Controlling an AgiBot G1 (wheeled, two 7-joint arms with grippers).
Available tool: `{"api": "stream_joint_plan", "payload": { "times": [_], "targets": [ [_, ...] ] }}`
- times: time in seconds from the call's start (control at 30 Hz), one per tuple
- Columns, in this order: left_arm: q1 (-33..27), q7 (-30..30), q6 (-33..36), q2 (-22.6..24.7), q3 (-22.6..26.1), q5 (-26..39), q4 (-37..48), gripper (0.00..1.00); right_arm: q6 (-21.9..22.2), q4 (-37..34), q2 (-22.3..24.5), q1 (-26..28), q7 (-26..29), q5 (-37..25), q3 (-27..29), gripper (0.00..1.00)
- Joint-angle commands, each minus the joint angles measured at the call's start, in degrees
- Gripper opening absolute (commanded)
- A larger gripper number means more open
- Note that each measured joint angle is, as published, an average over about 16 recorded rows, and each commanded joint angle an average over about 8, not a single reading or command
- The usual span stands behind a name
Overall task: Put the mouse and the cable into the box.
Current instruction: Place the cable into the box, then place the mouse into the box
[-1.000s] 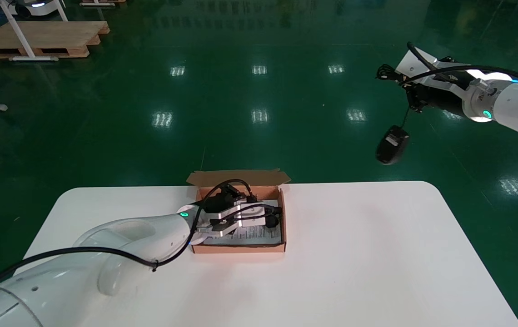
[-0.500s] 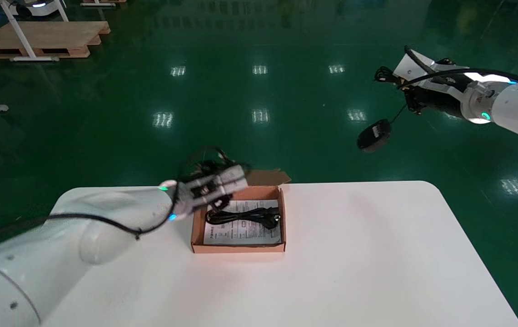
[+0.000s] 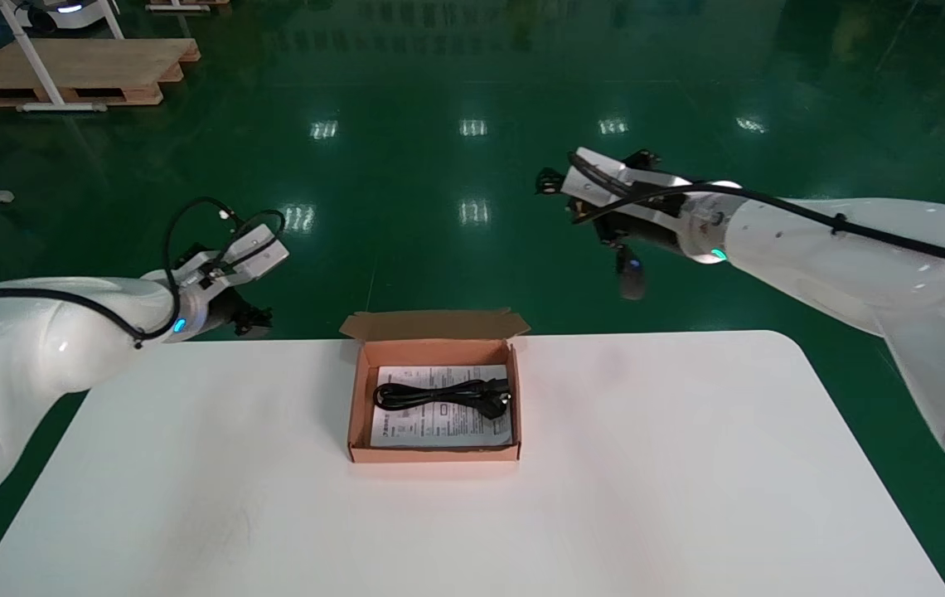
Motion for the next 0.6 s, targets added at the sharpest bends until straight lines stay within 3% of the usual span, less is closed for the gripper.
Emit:
{"api": "stream_joint_plan", "payload": {
  "times": [0.03, 0.2, 0.33, 0.6],
  "targets": [
    [0.0, -1.1, 0.1, 0.0, 0.5, 0.6, -0.2, 1.00, -0.7, -0.2, -1.5, -0.3, -1.7, 1.5, 0.6, 0.00],
    [0.0, -3.3, 0.3, -0.1, 1.4, 1.8, -0.9, 1.00, -4.1, 3.8, -2.6, -2.5, -2.9, 6.5, -1.5, 0.00],
    [0.1, -4.8, 0.5, -0.1, 2.0, 2.6, -1.4, 1.00, -5.7, 9.7, -3.0, -4.7, -2.0, 10.7, -6.6, 0.00],
    [0.1, -7.3, 0.7, -0.2, 3.1, 3.9, -2.1, 1.00, -3.5, 19.3, -3.1, -6.9, -0.6, 17.4, -20.6, 0.00]
  ]
}}
